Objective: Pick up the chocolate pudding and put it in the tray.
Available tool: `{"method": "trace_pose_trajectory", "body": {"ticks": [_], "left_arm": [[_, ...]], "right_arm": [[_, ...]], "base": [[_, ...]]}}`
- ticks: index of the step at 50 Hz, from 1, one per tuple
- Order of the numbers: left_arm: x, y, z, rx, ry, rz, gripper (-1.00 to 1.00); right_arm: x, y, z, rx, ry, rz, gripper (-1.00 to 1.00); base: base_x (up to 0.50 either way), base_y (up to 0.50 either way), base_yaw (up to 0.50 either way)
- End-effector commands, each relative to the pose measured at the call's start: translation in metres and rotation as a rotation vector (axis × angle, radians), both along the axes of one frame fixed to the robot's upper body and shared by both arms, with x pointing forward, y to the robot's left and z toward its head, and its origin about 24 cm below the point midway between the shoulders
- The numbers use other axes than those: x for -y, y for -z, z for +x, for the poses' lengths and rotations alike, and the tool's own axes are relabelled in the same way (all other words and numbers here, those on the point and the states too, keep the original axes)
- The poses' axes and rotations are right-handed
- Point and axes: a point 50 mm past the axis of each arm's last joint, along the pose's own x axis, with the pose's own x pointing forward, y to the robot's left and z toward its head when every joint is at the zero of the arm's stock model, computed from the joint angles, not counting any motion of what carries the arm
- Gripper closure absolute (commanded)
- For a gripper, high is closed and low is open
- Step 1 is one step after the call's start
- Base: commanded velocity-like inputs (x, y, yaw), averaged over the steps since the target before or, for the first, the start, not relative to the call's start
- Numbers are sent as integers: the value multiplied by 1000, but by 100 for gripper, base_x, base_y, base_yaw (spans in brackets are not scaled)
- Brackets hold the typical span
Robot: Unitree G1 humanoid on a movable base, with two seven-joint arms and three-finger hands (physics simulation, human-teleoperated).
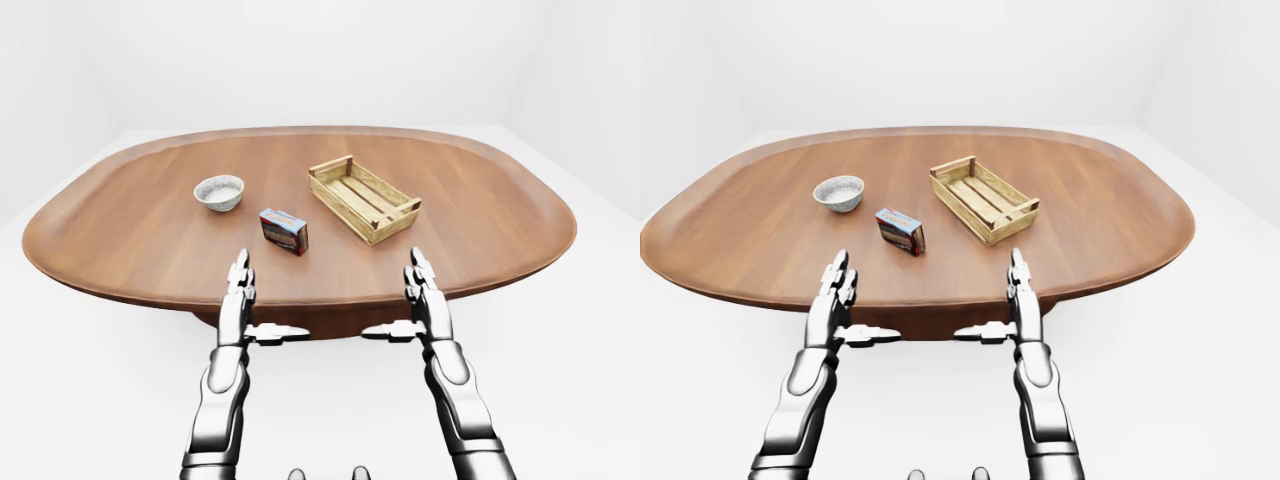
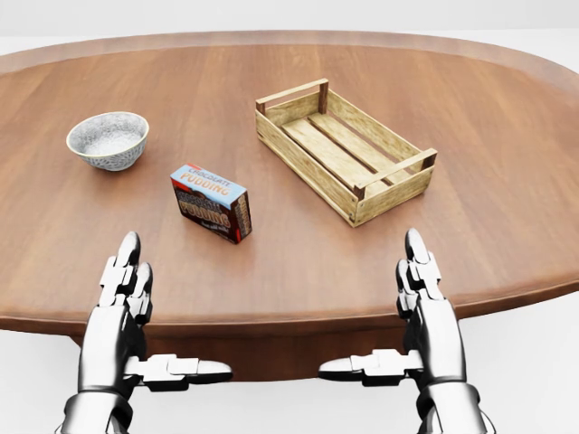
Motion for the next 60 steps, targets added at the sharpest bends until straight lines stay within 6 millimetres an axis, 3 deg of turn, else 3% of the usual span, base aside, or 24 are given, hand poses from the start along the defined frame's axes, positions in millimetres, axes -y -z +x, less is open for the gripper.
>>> {"method": "trace_pose_trajectory", "body": {"ticks": [1, 4, 6, 8, 17, 20, 21, 23, 37, 38, 40, 41, 43, 44, 47, 50, 51, 53, 60], "left_arm": [[-7, 1, 0, 1, 2, -2, -100], [-6, 0, 0, 5, 6, 4, -100], [-6, -1, -1, 11, 7, 4, -100], [-6, -1, -1, 13, 7, 5, -100], [-6, -3, -2, 18, 10, -3, -100], [-6, -2, -1, 17, 9, -1, -100], [-6, -2, -1, 16, 8, 0, -100], [-6, -2, -1, 16, 10, 1, -100], [-6, -2, 0, 15, 10, 0, -100], [-6, -2, -1, 14, 10, 0, -100], [-6, -2, -1, 15, 9, -1, -100], [-6, -2, -1, 15, 9, -1, -100], [-7, -3, -1, 15, 9, -1, -100], [-7, -3, -1, 15, 9, -1, -100], [-6, -2, 0, 14, 9, -1, -100], [-6, -2, 0, 13, 9, 2, -100], [-6, -2, 0, 13, 9, 3, -100], [-6, -3, -1, 13, 10, 2, -100], [-6, -3, -1, 14, 11, 4, -100]], "right_arm": [[7, 1, 1, -14, 5, 5, -100], [6, -2, 1, -17, 4, 5, -100], [7, 8, 1, -17, 4, 5, -100], [7, -1, 1, -18, 4, 6, -100], [7, -3, 1, -13, 6, 6, -100], [7, 13, 0, -26, 5, 6, -100], [7, 1, 1, -13, 4, 3, -100], [7, -3, 1, -13, 4, 3, -100], [5, -4, 0, -8, -2, -9, -100], [5, 6, -1, -9, -1, -9, -100], [5, -2, 0, -10, -1, -8, -100], [5, 6, 0, -11, -1, -7, -100], [5, -2, 1, -11, 0, -7, -100], [5, 7, 0, -11, 1, -7, -100], [6, -3, 1, -14, 1, -5, -100], [6, -3, 1, -13, 1, -5, -100], [6, 5, 1, -14, 1, -5, -100], [6, -3, 1, -14, 0, -5, -100], [6, -2, 0, -15, -1, -5, -100]], "base": [[0, 0, 0], [0, 0, 0], [0, 0, 0], [0, 0, 0], [0, 0, 0], [0, 0, 0], [0, 0, 0], [0, 0, 0], [0, 0, 0], [0, 0, 0], [0, 16, 0], [0, 17, 0], [0, 17, 0], [0, 18, 0], [0, 17, 0], [0, 17, 0], [0, 17, 0], [0, 17, 0], [0, 17, 0]]}}
